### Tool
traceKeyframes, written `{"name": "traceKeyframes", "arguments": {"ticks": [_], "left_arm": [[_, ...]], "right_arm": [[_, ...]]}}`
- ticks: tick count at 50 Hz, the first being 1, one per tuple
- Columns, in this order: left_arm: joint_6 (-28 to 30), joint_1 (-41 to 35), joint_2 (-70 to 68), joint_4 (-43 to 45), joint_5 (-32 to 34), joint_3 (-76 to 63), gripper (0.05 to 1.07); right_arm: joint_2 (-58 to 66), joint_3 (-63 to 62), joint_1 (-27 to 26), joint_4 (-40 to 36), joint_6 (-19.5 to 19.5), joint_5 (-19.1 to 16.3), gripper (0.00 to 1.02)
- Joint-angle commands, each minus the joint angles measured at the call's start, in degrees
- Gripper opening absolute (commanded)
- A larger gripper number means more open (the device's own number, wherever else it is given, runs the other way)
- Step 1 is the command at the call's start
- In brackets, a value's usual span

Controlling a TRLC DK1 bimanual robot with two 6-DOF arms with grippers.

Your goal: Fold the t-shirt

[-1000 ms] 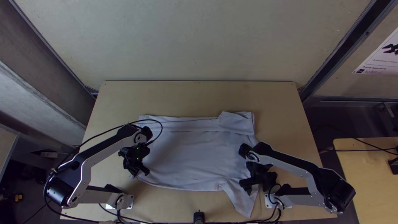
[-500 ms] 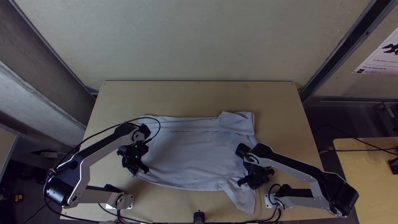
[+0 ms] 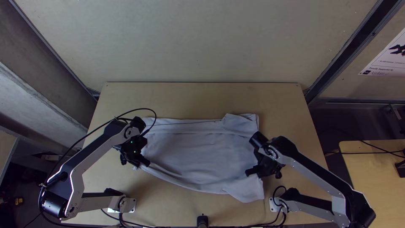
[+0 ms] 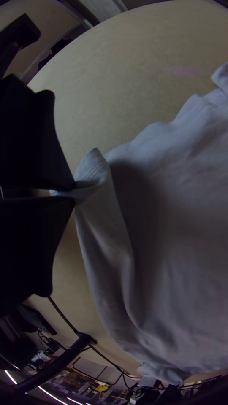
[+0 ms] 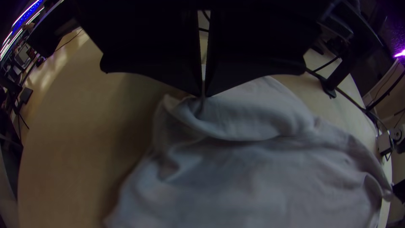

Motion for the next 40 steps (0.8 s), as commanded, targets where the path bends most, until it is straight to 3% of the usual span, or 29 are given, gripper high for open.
{"name": "traceKeyframes", "arguments": {"ticks": [1,6,22,31,40], "left_arm": [[1.4,1.4,-1.3,-0.4,0.6,1.1,0.08],[2.2,2.7,-2.2,-0.1,0.8,1.2,0.08],[1.8,6.6,-2.8,6.2,1.9,4.6,0.08],[1.3,10.7,-1.9,9.2,7.3,8.8,0.08],[1.8,12.4,1.0,10.0,7.6,11.6,0.08]], "right_arm": [[-1.4,1.9,-5.9,-2.1,-4.8,1.8,0.03],[-1.2,3.1,-10.3,-2.4,-8.0,2.9,0.03],[3.4,9.9,-13.6,-1.0,-8.8,4.5,0.03],[7.0,15.1,-16.8,0.8,-9.6,4.9,0.03],[12.1,21.0,-19.8,2.8,-10.9,5.1,0.03]]}}
